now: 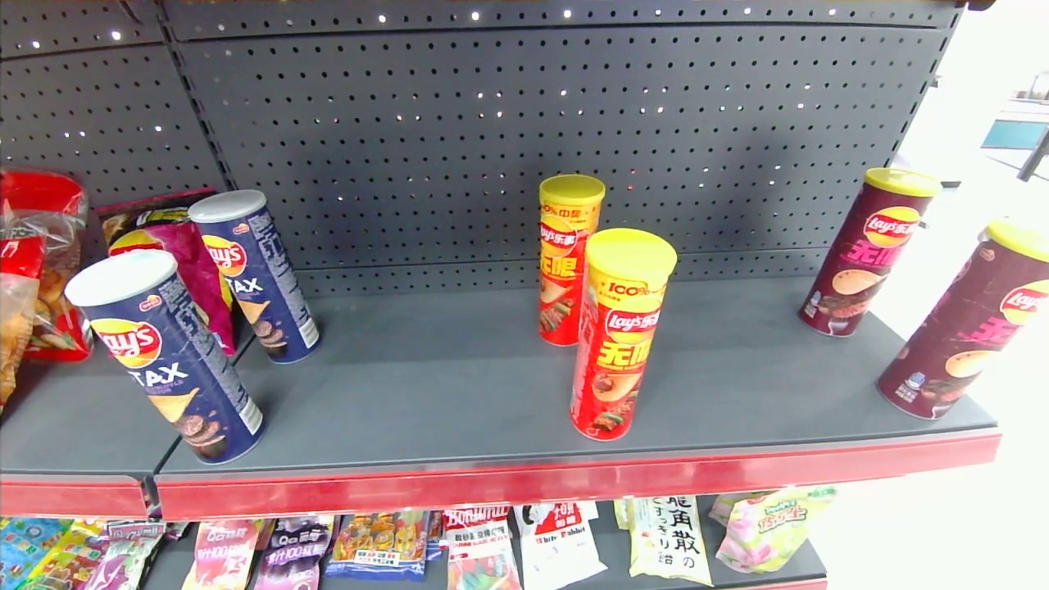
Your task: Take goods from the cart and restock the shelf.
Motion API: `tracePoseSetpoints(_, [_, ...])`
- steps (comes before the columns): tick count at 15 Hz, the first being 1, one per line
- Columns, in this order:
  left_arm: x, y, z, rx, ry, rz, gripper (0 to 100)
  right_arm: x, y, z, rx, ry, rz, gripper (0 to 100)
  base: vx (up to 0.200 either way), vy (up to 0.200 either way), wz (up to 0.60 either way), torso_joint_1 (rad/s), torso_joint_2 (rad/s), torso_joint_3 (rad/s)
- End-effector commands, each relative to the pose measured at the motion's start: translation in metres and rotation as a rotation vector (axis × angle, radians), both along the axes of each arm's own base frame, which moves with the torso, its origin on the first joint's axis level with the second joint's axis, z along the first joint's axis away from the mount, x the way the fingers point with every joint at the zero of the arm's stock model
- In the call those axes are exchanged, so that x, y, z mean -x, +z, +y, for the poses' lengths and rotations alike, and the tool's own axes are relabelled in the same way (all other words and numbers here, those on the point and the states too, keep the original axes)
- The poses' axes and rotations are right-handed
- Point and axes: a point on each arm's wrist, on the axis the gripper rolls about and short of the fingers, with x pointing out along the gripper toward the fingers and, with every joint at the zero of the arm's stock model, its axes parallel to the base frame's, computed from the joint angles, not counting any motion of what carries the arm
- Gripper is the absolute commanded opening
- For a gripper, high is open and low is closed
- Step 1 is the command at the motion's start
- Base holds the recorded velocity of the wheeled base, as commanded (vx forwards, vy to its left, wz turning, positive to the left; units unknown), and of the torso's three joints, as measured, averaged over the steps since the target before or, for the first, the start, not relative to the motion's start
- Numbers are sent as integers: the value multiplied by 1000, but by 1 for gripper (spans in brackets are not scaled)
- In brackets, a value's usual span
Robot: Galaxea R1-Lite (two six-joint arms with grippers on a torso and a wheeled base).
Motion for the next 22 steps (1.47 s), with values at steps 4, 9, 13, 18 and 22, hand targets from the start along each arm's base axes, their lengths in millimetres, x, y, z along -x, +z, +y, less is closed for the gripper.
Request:
tracePoseSetpoints(4, [0,0,0,1,1,-2,100,-131,103,27,-23,323,352,100,0,0,0,0,0,0])
tracePoseSetpoints(9, [0,0,0,1,0,-2,100,-182,70,76,73,493,605,100,0,0,0,0,0,0])
tracePoseSetpoints(13, [0,0,0,1,0,-2,100,-212,49,104,160,407,716,100,0,0,0,0,0,0])
tracePoseSetpoints(18, [0,0,0,1,0,-2,100,-245,36,121,190,335,749,100,0,0,0,0,0,0])
tracePoseSetpoints(22, [0,0,0,1,1,-2,100,-259,26,127,220,264,767,100,0,0,0,0,0,0])
